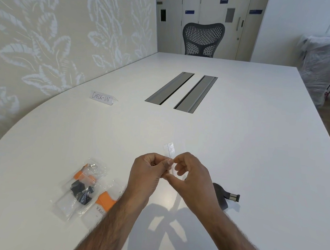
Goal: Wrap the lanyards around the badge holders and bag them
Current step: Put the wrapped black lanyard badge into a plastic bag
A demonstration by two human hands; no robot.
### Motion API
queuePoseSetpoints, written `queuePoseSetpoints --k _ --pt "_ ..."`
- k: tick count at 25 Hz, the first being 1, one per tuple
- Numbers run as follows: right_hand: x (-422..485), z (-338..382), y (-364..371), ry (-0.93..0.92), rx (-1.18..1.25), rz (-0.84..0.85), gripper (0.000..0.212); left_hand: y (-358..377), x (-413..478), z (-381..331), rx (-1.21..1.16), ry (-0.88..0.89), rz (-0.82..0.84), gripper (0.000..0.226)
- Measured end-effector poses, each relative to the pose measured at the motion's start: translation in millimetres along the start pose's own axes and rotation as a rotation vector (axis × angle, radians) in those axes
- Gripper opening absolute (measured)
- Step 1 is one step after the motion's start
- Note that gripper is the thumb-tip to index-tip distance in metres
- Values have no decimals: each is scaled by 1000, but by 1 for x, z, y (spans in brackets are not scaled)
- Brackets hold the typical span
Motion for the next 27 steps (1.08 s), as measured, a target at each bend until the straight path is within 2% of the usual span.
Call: queuePoseSetpoints --k 4,9,14,19,23,27 --pt "2 3 -3 21 -5 -48 16 2 -2 1 33 3 -1 16" --pt "3 -4 -2 104 134 1 20 1 -1 1 2 -12 56 21" --pt "1 -6 0 135 208 47 9 7 -3 5 -72 -56 130 25" --pt "5 -7 -4 178 339 122 21 8 -6 2 -131 -58 181 28" --pt "6 -9 -3 203 502 169 20 11 -8 0 -190 -64 244 32" --pt "7 -11 -5 219 488 198 15 10 -7 1 -184 -65 230 25"
Point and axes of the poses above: each hand's wrist, its own x-axis towards the middle knuckle, its own y-axis out of the palm, z = x × y, the point moved 7 cm from there along x, towards the middle knuckle, and after that the axes turned 5 degrees about x, right-handed, at the moved point
